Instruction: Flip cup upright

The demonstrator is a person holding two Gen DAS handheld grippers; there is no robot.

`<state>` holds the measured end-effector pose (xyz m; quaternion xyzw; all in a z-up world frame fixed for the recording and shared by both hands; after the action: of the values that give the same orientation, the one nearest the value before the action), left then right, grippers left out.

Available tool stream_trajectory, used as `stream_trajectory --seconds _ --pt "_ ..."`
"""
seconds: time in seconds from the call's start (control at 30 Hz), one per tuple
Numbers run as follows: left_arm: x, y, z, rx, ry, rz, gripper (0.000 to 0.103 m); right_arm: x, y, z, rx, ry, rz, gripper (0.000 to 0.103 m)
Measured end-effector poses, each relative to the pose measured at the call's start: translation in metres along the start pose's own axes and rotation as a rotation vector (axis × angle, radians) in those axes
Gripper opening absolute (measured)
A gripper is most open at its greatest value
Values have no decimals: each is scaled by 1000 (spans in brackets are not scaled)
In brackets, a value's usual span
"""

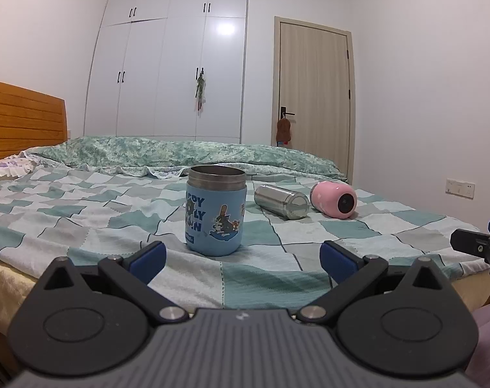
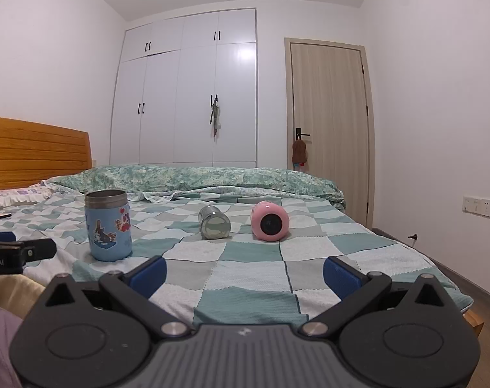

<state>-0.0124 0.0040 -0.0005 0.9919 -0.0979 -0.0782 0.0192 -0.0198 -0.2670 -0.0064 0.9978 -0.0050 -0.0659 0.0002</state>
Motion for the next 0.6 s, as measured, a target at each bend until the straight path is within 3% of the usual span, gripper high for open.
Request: stream_trajectory --seconds 0.6 --pt "-3 3 0 11 16 3 103 0 0 0 1 0 0 103"
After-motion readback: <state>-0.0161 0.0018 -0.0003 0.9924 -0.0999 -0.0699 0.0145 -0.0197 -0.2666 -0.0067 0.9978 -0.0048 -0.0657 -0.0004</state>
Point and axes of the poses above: each gripper's, at about its wrist camera, not at the fingertips, and x roughly the way its jaws point, y to its right, z to its underside, the point moved 3 cm from there along x, roughly the way its jaws point, and after that the axes turned 7 degrees about z, right-handed, at the moved point
